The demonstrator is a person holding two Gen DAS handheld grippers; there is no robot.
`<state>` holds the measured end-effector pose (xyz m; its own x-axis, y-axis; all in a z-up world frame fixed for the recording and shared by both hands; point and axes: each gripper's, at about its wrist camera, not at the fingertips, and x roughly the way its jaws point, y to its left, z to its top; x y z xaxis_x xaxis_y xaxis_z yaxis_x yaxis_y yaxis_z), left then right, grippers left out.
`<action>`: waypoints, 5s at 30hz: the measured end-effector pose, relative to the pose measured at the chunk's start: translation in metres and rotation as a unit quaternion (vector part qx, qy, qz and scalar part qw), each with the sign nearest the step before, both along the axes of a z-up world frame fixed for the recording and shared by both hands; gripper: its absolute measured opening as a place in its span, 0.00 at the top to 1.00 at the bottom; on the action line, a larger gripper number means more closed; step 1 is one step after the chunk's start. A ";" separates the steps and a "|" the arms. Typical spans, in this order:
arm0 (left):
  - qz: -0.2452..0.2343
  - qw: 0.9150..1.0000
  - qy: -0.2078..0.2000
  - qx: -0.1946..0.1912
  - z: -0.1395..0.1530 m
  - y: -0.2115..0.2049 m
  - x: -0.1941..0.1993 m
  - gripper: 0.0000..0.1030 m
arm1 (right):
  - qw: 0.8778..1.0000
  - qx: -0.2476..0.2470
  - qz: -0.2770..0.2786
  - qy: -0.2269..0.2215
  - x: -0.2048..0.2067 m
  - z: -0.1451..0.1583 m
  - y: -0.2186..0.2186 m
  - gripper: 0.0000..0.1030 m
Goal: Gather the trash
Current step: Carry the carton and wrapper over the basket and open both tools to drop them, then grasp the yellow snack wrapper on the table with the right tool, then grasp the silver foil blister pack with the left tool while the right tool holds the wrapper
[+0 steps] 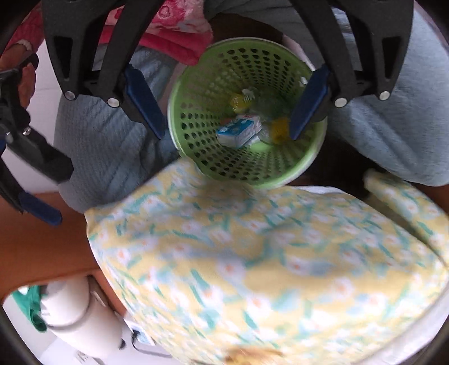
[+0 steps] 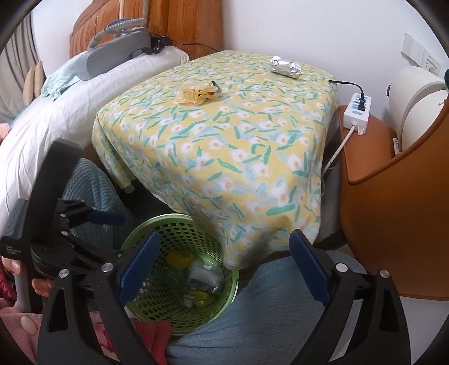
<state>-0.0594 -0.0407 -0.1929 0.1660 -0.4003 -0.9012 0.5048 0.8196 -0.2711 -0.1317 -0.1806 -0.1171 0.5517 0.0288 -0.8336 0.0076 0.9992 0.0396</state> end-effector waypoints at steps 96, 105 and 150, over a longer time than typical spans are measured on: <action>0.031 0.986 -0.161 0.022 0.081 -0.264 0.295 0.08 | 0.984 0.106 -0.126 -0.063 0.167 -0.007 -0.103 0.68; 0.017 0.982 -0.183 0.037 0.073 -0.276 0.292 0.08 | 0.983 0.122 -0.124 -0.064 0.166 -0.013 -0.110 0.68; 0.040 0.984 -0.169 0.037 0.072 -0.272 0.290 0.32 | 0.978 0.149 -0.125 -0.070 0.160 -0.020 -0.122 0.68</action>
<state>0.2311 -0.3127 -0.1212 0.4896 -0.3088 -0.8154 0.4884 0.8718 -0.0369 0.0280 -0.3029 -0.1375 0.6803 0.1086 -0.7248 0.2244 0.9106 0.3471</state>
